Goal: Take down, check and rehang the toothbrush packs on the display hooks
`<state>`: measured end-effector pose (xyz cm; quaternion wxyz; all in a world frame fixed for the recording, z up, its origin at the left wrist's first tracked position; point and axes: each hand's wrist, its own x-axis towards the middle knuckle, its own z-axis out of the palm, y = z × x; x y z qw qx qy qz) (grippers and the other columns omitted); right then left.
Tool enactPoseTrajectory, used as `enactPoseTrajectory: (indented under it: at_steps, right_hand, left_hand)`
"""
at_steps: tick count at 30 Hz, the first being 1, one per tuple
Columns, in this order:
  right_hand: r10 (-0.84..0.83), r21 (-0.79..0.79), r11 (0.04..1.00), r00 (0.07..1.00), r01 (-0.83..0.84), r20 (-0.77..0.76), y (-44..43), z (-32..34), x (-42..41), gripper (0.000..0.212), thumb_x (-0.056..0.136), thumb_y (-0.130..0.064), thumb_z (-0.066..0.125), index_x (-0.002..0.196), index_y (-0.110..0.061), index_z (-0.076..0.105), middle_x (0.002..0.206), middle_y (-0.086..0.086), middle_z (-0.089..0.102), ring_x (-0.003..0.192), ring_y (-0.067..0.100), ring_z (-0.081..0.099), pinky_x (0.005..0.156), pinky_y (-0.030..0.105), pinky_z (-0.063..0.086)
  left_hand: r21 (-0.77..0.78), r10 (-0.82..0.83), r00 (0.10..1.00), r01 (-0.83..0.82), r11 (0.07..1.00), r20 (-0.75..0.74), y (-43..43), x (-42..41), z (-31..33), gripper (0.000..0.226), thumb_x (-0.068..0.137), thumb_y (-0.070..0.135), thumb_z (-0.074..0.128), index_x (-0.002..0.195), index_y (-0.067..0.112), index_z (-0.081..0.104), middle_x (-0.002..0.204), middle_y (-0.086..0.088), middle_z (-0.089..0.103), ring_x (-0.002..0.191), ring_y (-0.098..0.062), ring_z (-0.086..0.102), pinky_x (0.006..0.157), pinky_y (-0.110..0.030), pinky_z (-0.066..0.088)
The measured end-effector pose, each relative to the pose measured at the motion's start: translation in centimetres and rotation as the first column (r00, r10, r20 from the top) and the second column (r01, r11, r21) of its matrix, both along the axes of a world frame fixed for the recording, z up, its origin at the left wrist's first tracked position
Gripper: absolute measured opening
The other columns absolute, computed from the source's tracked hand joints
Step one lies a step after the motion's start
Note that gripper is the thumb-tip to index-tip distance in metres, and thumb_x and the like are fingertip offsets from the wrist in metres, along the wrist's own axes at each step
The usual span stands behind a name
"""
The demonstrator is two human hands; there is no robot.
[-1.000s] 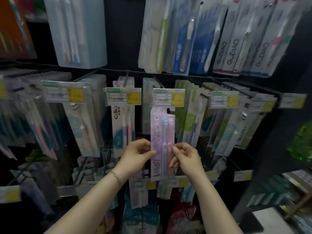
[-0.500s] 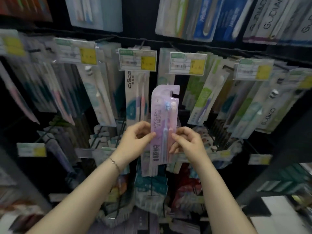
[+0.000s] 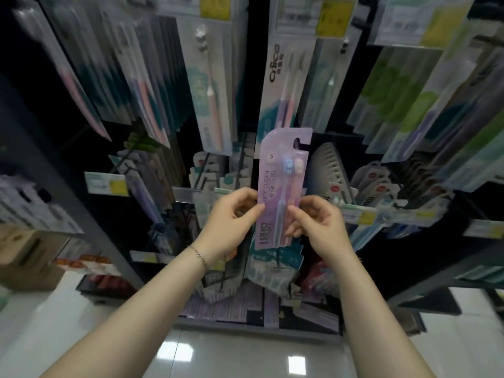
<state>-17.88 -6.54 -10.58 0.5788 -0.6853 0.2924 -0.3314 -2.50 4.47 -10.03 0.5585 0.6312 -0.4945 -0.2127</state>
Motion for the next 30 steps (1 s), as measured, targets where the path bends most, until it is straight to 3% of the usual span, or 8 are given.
enactPoseTrajectory:
  at_steps: [5,12,19,24,30]
  right_hand:
    - [-0.002,0.007,1.000,0.999,0.002,-0.033,1.0,-2.3,0.7,0.006,0.091,-0.006,0.062,0.096,-0.005,0.063,0.073,0.005,0.069,0.053,0.019,0.065,0.051,0.022,0.051]
    - [0.014,0.055,0.998,0.996,-0.009,-0.090,1.5,-5.8,0.7,0.006,0.091,-0.005,0.063,0.095,-0.009,0.064,0.076,0.006,0.068,0.060,0.020,0.065,0.058,0.027,0.055]
    - [0.043,0.143,0.990,0.983,-0.017,-0.179,1.4,-9.5,0.1,0.011,0.089,-0.003,0.064,0.092,-0.013,0.064,0.077,0.002,0.069,0.063,0.015,0.066,0.063,0.025,0.055]
    - [0.071,0.163,0.986,0.973,-0.036,-0.218,0.3,-11.7,0.0,0.014,0.086,-0.003,0.069,0.094,-0.015,0.069,0.090,0.010,0.071,0.076,0.020,0.067,0.079,0.041,0.058]
    - [0.096,0.164,0.985,0.947,-0.047,-0.306,-1.1,-13.7,0.1,0.016,0.085,-0.004,0.070,0.088,-0.020,0.069,0.084,0.003,0.070,0.079,0.018,0.066,0.084,0.046,0.056]
  left_hand:
    - [0.074,0.010,1.000,-0.009,0.997,-0.009,0.8,0.9,-2.5,0.009,0.095,0.018,0.059,0.095,0.023,0.067,0.091,0.008,0.070,0.088,-0.012,0.066,0.081,-0.041,0.055]
    - [0.133,-0.019,0.996,0.030,0.991,-0.082,1.3,1.3,-6.3,0.009,0.094,0.016,0.060,0.093,0.021,0.067,0.090,0.007,0.071,0.086,-0.010,0.066,0.080,-0.030,0.054]
    - [0.214,-0.042,0.991,0.069,0.974,-0.129,1.3,1.4,-11.2,0.012,0.092,0.015,0.062,0.096,0.023,0.070,0.094,0.008,0.072,0.091,-0.009,0.068,0.086,-0.036,0.056]
    - [0.244,-0.048,0.976,0.101,0.965,-0.212,0.9,1.3,-13.7,0.018,0.091,0.010,0.063,0.098,0.024,0.070,0.099,0.009,0.073,0.096,-0.007,0.068,0.090,-0.030,0.054]
    - [0.314,-0.008,0.976,0.078,0.946,-0.217,-0.3,1.7,-16.7,0.020,0.089,0.013,0.066,0.096,0.032,0.070,0.098,0.010,0.074,0.096,-0.008,0.068,0.092,-0.037,0.054]
